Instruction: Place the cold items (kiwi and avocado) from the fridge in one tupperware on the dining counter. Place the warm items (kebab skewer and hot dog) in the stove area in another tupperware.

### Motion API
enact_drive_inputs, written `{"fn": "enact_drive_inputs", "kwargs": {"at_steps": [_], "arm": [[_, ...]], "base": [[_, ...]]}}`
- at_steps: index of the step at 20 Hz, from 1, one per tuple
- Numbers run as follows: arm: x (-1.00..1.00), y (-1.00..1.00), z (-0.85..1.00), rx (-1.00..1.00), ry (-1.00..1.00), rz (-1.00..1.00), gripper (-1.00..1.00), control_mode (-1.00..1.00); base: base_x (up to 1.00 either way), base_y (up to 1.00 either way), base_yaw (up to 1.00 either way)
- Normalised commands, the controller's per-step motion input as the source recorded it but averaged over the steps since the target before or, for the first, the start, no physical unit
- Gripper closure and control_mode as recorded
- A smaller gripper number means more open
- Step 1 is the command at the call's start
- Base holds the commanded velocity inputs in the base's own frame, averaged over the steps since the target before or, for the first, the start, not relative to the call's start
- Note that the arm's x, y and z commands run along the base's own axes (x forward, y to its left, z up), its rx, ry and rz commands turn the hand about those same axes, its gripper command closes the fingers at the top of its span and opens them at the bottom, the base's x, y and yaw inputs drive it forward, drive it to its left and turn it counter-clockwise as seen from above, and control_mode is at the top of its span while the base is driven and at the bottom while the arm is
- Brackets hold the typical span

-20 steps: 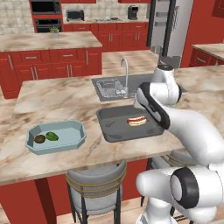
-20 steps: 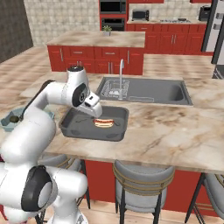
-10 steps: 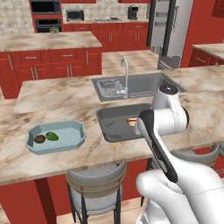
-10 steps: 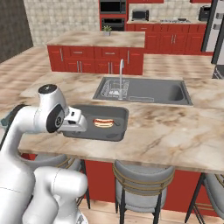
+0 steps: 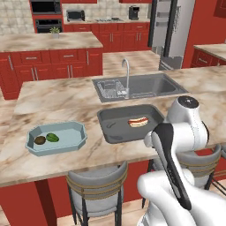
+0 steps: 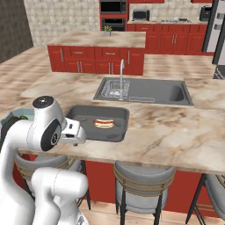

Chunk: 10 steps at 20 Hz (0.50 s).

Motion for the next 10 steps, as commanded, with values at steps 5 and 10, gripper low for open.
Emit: {"fn": "enact_drive_inputs", "kwargs": {"at_steps": [5, 10], "arm": [[0.00, 0.00, 0.00, 0.00, 0.00, 0.00, -1.00, -1.00], [0.00, 0.00, -0.03, 0.01, 0.07, 0.00, -1.00, -1.00]], "base": [[0.00, 0.00, 0.00], [0.00, 0.00, 0.00]]}}
